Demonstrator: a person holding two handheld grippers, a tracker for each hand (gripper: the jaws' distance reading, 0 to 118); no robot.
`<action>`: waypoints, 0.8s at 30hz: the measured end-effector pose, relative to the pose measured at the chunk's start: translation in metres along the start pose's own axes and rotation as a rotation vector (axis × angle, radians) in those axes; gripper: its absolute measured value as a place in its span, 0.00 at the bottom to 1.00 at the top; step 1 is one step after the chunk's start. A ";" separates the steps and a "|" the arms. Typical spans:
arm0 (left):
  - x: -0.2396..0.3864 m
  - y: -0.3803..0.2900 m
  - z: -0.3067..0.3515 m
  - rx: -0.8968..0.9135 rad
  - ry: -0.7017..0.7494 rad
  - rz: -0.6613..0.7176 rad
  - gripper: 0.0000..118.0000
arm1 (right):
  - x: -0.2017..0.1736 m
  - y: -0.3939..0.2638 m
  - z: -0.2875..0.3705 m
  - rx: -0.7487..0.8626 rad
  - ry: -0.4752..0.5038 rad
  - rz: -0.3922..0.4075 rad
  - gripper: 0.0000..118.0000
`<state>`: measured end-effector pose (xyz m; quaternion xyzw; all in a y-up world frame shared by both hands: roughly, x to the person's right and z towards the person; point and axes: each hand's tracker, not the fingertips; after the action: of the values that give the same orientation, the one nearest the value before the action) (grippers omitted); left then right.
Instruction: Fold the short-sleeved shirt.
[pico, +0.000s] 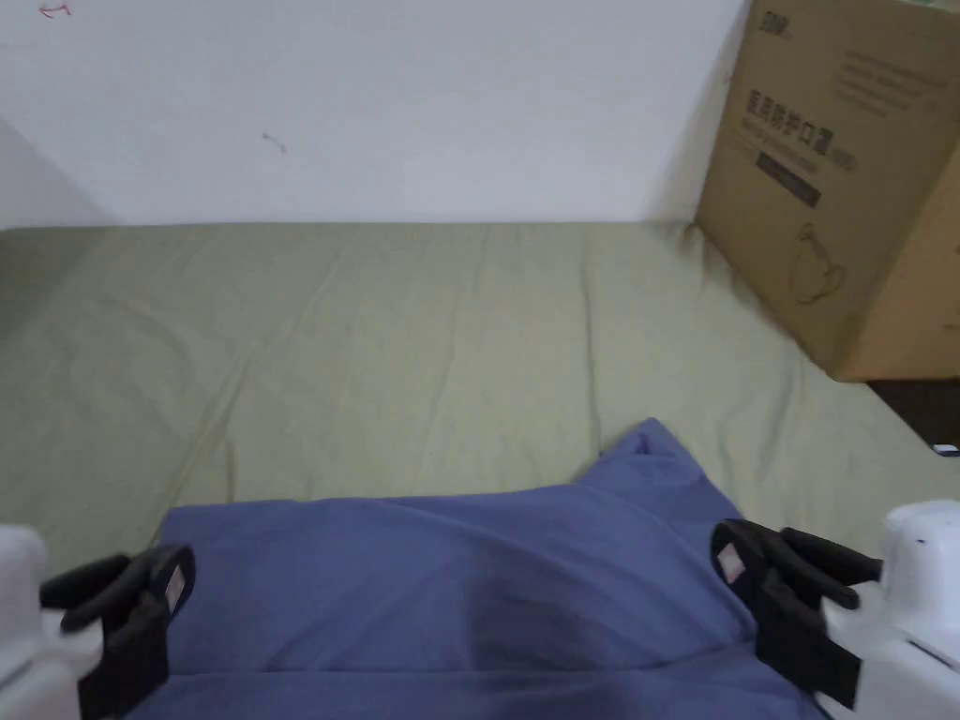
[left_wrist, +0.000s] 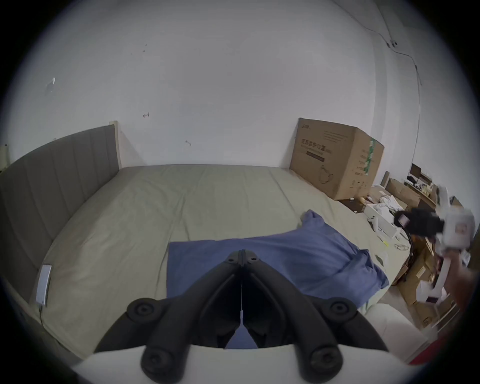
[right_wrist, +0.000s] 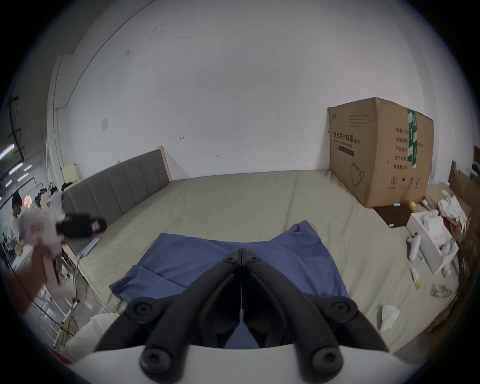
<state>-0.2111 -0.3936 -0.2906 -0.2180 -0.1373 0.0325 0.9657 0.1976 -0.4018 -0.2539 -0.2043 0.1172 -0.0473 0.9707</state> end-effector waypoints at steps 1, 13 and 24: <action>-0.018 0.015 -0.018 -0.039 -0.001 0.026 0.00 | 0.003 0.003 -0.007 -0.007 0.003 0.010 0.00; -0.173 0.018 -0.286 -0.637 0.109 0.155 0.99 | 0.034 -0.010 -0.084 -0.174 -0.026 -0.086 0.00; -0.151 -0.032 -0.314 -0.623 0.116 -0.007 0.87 | 0.049 -0.025 -0.111 -0.268 -0.053 -0.110 0.00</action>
<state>-0.2686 -0.5702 -0.5870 -0.5045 -0.0861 -0.0269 0.8587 0.2162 -0.4741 -0.3526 -0.3395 0.0854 -0.0787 0.9334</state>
